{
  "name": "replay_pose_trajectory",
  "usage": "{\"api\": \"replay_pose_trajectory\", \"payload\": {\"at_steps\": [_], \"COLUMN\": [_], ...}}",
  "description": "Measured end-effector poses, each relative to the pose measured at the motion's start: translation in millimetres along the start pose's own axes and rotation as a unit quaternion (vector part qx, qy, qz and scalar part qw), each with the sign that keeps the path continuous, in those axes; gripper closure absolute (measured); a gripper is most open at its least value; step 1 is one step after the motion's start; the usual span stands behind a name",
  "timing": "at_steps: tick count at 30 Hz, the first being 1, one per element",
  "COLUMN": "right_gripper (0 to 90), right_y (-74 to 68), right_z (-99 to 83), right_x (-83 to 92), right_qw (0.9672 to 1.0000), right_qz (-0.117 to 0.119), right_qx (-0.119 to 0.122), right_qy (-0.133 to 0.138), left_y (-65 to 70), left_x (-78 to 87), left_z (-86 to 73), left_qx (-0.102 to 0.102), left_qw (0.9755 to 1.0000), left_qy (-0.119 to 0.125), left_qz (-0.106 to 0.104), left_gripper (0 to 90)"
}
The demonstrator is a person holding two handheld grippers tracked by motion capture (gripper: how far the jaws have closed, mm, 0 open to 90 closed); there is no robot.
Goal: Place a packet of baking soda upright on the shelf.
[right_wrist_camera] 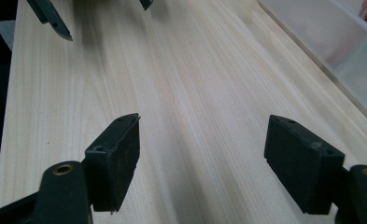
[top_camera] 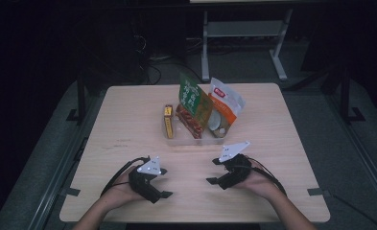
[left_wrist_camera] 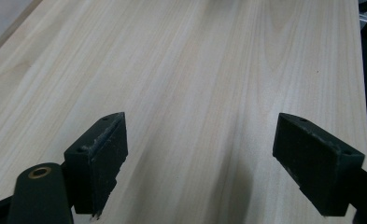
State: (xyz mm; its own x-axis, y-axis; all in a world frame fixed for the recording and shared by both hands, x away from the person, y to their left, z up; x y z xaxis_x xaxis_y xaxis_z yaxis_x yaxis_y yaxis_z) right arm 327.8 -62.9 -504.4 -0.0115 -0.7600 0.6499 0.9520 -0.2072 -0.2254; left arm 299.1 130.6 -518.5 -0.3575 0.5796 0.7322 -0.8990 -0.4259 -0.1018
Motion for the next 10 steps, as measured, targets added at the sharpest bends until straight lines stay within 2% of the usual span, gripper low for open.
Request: {"api": "replay_pose_trajectory", "payload": {"at_steps": [3, 4, 6, 10], "right_gripper": [26.4, 26.4, 26.4, 26.2], "right_y": [1.0, -1.0, -1.0, -0.3], "right_z": [-0.1, 0.6, 0.3, 0.8], "right_x": [0.8, 0.5, 0.6, 1.1], "right_qw": [1.0, 0.9999, 0.9999, 0.9999], "right_qz": [0.001, 0.005, 0.006, 0.006], "right_qx": [0.004, -0.007, -0.009, -0.005], "right_qy": [0.003, 0.009, 0.011, 0.014], "left_y": [0.6, 0.5, 0.3, 0.1], "left_x": [-0.9, -1.0, -0.8, -0.8], "left_z": [0.1, 0.0, -0.1, 0.1], "left_qx": [0.0, 0.0, -0.001, 0.001], "left_qw": [1.0, 1.0, 1.0, 1.0], "left_qy": [0.001, 0.0, 0.0, 0.001], "left_qz": [0.0, 0.0, -0.001, -0.001], "left_gripper": [17.5, 17.5, 17.5, 17.5]}}
Point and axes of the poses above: each handheld gripper's, and its own axes: x roughly backward along the jaws, z roughly out of its top, y roughly to its right, the point moved 9 cm from there along -x, roughly forward along the jaws, and after that the axes turned 13 degrees about z, right-handed, at the moved point
